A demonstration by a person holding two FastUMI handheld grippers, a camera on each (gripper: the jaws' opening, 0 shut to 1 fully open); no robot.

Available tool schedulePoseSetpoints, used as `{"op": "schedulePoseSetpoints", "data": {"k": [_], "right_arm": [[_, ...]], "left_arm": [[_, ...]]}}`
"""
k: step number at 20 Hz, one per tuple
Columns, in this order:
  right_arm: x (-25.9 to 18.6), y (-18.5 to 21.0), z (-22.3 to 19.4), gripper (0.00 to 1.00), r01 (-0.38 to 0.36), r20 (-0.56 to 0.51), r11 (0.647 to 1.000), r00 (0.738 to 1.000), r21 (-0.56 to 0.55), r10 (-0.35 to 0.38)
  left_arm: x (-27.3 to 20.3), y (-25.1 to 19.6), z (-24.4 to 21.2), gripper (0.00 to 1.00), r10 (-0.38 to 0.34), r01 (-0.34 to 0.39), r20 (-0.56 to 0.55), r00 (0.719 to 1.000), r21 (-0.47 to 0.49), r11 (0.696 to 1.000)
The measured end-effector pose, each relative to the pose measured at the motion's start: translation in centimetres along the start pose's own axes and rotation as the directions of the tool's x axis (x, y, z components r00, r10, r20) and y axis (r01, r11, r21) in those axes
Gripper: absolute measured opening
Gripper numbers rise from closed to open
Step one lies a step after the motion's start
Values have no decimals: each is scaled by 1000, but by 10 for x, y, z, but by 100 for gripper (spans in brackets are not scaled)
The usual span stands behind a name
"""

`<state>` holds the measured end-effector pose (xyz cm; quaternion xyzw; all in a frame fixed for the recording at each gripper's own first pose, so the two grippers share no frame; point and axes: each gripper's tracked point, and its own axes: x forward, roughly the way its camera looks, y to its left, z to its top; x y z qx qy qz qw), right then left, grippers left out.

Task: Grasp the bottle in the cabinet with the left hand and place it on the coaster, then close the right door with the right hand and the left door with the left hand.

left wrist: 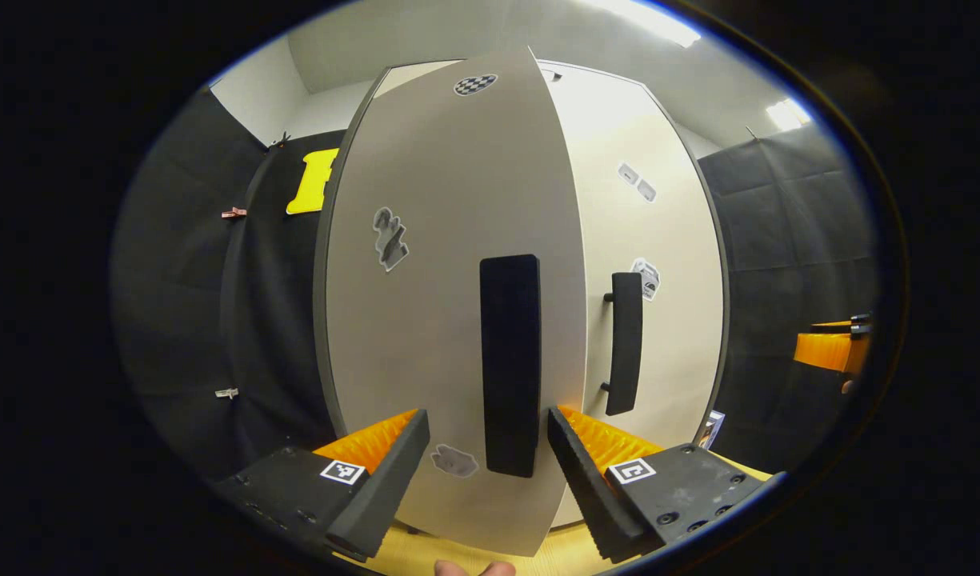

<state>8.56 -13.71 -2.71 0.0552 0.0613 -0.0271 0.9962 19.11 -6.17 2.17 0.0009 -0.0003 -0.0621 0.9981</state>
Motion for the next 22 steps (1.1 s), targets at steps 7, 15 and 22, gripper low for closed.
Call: {"op": "schedulePoseSetpoints", "data": {"k": [7, 15, 22], "right_arm": [[3, -2, 1, 97, -10, -3, 1000, 1000, 1, 10], [-7, 6, 8, 97, -17, 19, 1000, 1000, -14, 17], [-27, 26, 20, 98, -22, 49, 999, 999, -40, 24]], "left_arm": [[23, -8, 0, 95, 18, -18, 1, 1000, 5, 1000], [0, -3, 8, 95, 15, -15, 7, 1000, -9, 1000], [-50, 12, 22, 95, 15, -15, 17, 1000, -18, 1000]]}}
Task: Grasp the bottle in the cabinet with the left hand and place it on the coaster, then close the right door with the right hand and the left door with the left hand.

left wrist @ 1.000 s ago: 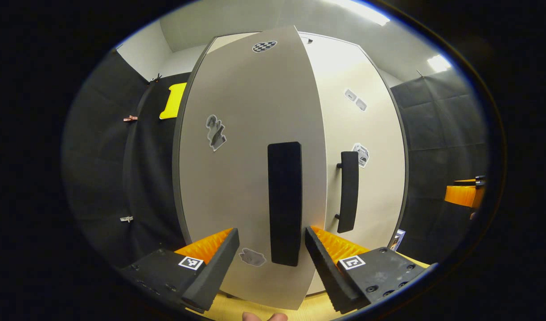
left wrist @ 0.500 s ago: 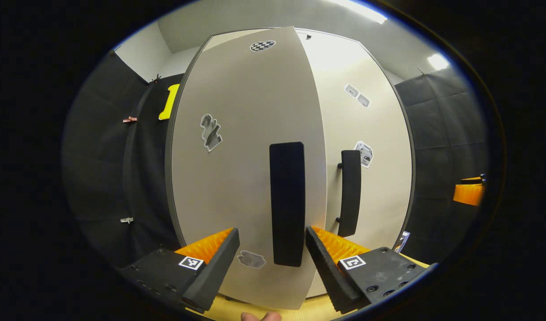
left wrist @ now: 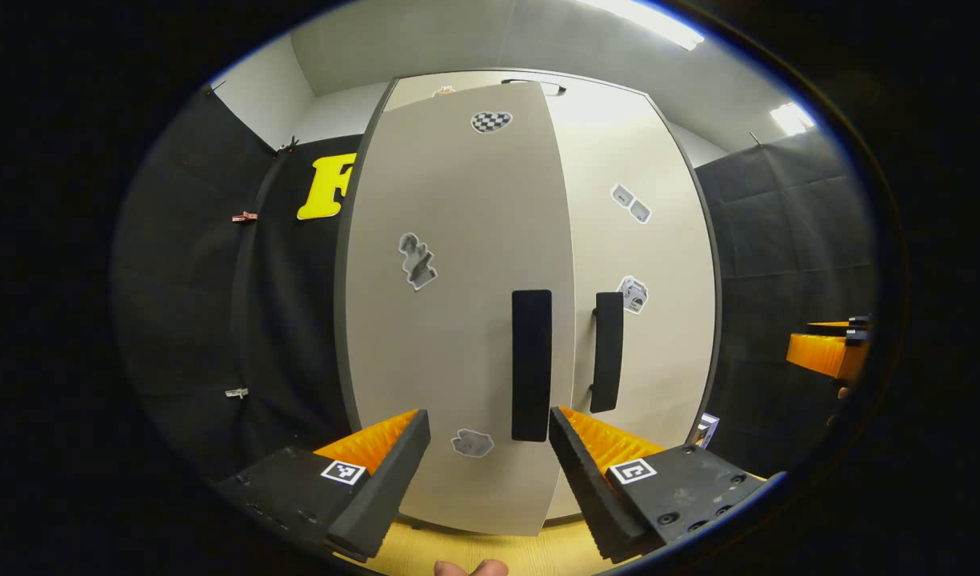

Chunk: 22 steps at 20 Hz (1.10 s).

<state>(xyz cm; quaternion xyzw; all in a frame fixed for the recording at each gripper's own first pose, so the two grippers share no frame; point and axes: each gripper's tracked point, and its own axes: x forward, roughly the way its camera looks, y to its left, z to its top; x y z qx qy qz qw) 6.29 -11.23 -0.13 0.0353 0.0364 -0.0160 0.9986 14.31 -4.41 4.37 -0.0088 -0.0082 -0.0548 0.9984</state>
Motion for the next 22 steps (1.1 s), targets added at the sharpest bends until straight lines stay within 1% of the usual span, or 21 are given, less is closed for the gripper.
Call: {"op": "schedulePoseSetpoints", "data": {"k": [6, 13, 18, 22], "right_arm": [[-17, 22, 14, 97, 2, 26, 1000, 1000, -18, -2], [-38, 43, 14, 98, 3, 27, 1000, 1000, -30, -2], [-47, 48, 14, 97, 19, 32, 999, 999, -34, -18], [-50, 50, 13, 97, 27, 27, 999, 999, -34, -26]], "left_arm": [[-40, 21, 7, 95, 19, -19, -1, 1000, -12, 1000], [-75, 42, 4, 95, 43, -43, -10, 999, -23, 999], [-92, 56, 6, 95, 61, -61, -7, 998, -16, 998], [-100, 58, 4, 95, 66, -66, -6, 998, -7, 998]]}}
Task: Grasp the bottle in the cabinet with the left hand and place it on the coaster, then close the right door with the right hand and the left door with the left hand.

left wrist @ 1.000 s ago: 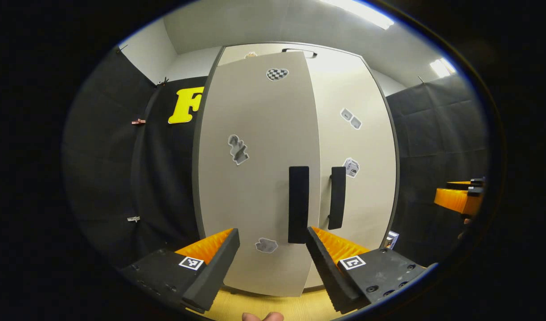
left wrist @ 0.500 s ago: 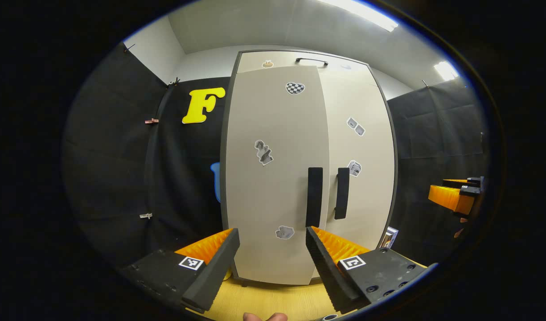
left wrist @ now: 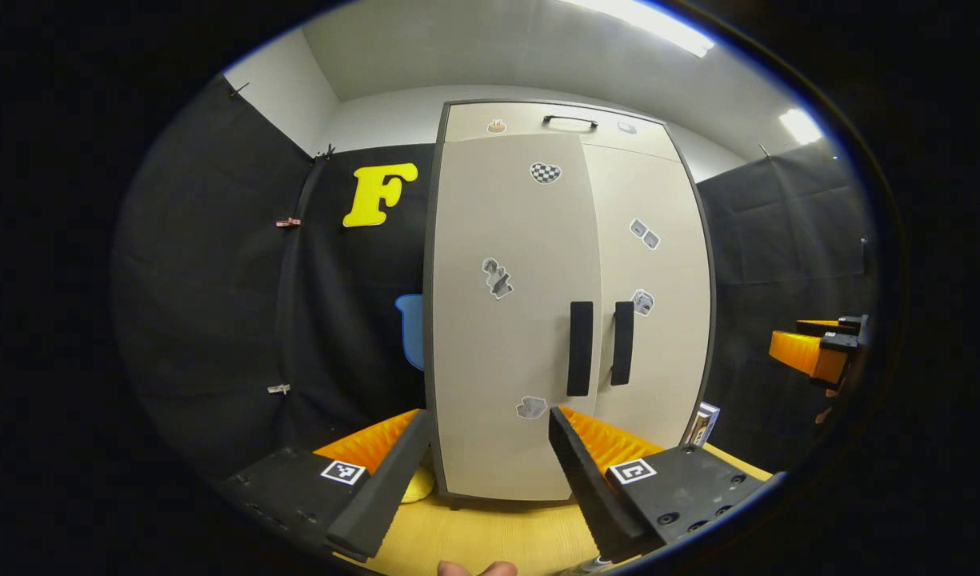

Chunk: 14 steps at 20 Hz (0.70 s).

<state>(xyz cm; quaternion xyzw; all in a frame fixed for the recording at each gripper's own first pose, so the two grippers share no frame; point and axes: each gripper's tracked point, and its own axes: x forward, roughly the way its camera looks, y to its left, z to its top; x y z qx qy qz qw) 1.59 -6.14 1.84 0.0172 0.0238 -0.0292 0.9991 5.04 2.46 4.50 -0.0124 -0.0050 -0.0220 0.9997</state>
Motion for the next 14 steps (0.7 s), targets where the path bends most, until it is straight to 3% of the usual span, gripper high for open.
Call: {"op": "schedulePoseSetpoints", "data": {"k": [14], "right_arm": [[2, 8, -1, 97, 13, 5, 1000, 1000, -25, -13]], "left_arm": [[-1, 4, 0, 95, -2, 2, -4, 1000, 3, 1000]]}}
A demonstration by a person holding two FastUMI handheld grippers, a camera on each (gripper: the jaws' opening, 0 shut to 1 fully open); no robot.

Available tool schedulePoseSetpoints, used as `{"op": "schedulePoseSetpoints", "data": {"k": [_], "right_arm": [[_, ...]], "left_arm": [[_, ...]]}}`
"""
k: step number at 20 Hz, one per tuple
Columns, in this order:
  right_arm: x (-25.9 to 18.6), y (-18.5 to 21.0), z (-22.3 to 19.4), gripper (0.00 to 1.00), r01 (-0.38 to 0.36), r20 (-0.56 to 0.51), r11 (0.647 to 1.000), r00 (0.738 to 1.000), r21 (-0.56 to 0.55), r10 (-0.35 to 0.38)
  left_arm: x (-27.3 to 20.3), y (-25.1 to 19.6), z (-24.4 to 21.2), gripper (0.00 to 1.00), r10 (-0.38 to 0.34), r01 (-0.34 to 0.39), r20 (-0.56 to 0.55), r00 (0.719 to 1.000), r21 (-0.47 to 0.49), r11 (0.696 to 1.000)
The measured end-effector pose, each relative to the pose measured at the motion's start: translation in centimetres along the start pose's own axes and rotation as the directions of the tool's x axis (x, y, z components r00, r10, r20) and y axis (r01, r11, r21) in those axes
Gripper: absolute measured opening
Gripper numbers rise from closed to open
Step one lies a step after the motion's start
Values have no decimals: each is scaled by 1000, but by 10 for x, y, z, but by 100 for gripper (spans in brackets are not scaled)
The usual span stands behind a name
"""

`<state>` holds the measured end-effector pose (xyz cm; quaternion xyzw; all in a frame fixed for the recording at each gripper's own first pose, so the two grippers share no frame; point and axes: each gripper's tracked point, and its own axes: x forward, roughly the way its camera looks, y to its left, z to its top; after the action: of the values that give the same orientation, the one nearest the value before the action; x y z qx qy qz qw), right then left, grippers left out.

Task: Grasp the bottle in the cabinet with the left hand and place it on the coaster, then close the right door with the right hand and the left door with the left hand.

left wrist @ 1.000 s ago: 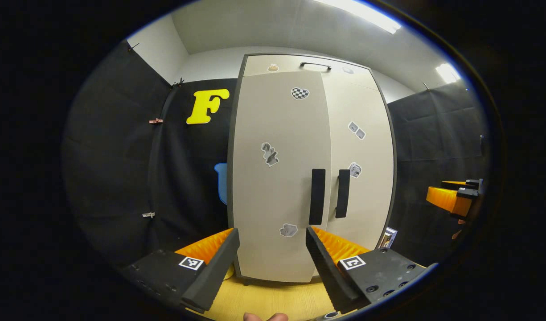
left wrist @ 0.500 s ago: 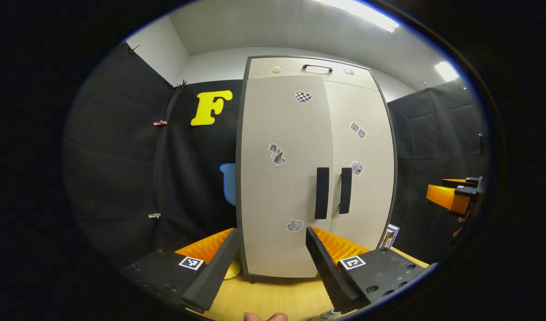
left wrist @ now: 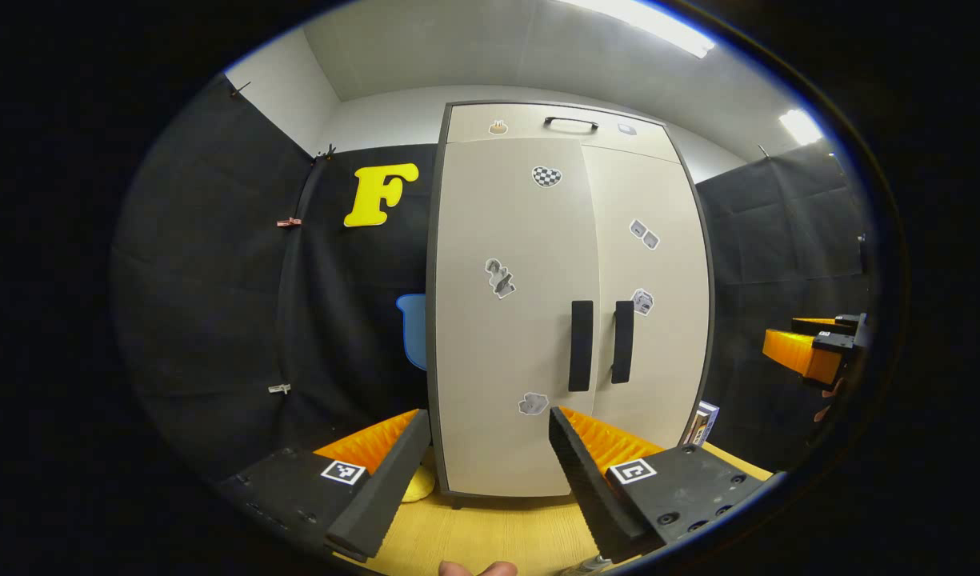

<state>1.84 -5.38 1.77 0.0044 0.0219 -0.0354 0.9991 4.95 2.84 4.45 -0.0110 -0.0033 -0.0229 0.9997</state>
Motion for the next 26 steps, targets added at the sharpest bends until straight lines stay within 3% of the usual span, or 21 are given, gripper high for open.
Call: {"op": "schedulePoseSetpoints", "data": {"k": [26], "right_arm": [[0, -7, 2, 95, 2, 2, 1000, 1000, -1, -2]], "left_arm": [[-1, -5, 2, 95, 6, -6, 6, 1000, -1, 1000]]}}
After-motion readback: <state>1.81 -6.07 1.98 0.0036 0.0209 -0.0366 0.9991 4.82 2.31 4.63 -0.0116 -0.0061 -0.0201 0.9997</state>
